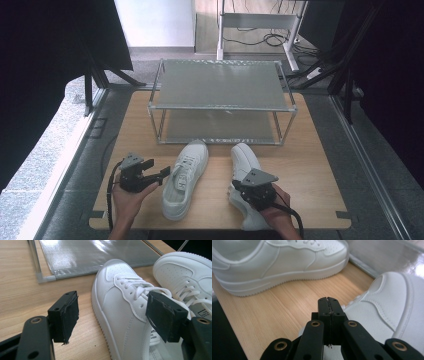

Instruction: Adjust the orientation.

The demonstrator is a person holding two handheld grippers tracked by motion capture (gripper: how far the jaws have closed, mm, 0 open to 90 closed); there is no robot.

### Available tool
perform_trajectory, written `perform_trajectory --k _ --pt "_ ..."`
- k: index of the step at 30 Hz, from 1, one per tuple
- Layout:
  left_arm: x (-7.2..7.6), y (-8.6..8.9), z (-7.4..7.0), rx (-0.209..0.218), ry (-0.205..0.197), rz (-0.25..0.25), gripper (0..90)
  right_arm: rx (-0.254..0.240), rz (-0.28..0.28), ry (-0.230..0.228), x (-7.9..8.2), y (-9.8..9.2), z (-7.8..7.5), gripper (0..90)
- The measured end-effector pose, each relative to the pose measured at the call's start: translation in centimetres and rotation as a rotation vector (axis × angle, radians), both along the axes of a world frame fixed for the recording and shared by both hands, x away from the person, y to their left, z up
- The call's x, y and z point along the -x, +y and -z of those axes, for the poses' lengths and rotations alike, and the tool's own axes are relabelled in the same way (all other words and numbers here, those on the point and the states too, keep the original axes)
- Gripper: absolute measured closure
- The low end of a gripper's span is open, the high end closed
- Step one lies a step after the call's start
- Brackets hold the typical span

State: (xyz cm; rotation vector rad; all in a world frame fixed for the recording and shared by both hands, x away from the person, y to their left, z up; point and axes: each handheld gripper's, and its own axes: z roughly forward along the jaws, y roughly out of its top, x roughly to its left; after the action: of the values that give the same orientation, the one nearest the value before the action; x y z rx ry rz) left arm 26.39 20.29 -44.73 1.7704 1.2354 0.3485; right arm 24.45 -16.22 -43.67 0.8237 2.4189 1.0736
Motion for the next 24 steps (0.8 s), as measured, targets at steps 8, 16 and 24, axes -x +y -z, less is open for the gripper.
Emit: perform_trajectory --k 8,16,24 --pt "-0.1 0.0 0.1 0.005 0.008 0.002 26.4 0.019 0.002 0.018 -0.3 -0.2 0.4 90.0" --pt "-0.1 0.1 0.2 0.007 0.022 0.002 27.7 0.006 0.01 0.028 -0.6 -0.8 0.5 90.0" --pt "-0.1 0.3 0.3 0.012 0.027 -0.005 27.8 -0.011 0.017 0.037 -0.9 -1.3 0.5 90.0"
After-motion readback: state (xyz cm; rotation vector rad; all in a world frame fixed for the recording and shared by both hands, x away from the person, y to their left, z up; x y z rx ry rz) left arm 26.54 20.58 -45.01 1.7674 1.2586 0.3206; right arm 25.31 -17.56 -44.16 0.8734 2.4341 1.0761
